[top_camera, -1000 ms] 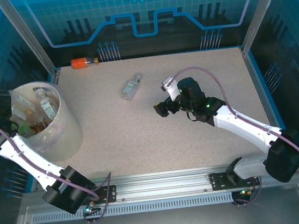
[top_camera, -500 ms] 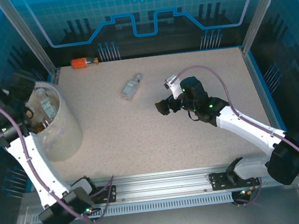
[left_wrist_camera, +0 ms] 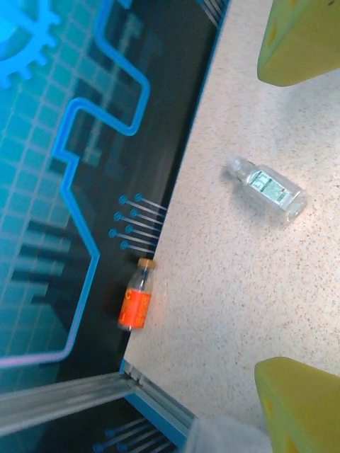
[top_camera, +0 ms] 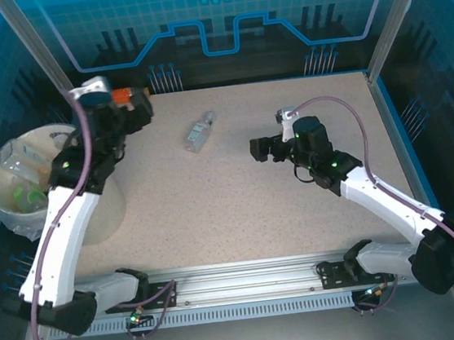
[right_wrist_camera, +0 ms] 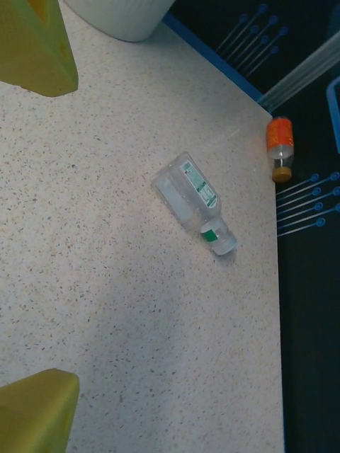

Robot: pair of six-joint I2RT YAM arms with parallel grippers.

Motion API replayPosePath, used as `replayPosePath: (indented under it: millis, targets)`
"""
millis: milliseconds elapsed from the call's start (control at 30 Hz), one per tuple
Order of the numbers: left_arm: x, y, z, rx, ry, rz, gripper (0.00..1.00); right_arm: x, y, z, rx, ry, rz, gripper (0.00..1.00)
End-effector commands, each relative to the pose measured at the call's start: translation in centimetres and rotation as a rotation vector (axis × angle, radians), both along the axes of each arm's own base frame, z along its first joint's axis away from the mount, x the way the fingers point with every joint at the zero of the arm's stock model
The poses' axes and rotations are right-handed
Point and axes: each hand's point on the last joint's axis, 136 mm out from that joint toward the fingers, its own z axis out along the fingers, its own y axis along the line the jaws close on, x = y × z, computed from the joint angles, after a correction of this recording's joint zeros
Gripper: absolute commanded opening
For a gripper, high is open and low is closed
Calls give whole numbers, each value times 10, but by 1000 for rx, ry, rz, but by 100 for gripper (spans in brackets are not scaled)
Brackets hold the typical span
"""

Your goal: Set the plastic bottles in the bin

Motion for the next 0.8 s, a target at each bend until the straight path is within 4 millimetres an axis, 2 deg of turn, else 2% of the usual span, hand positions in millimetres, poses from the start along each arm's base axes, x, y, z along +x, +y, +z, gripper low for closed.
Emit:
replayPosePath:
  millis: [0, 267, 300, 400, 767]
  targets:
    - [22, -17, -10, 126, 26, 2, 99, 3, -12, 17, 92, -21, -72, 100]
    - [68, -82, -69, 97, 165, -202, 99, -5, -25, 24, 83, -26, -93, 100]
    - [73, -89, -79, 100, 190, -227, 99, -8, -27, 13, 71, -7, -100, 100]
    - [90, -103, -109, 126, 268, -274, 99, -11, -31, 14, 72, -12, -112, 100]
    - [150, -120, -215, 232, 488, -268, 99, -20, -45, 15, 71, -10, -156, 100]
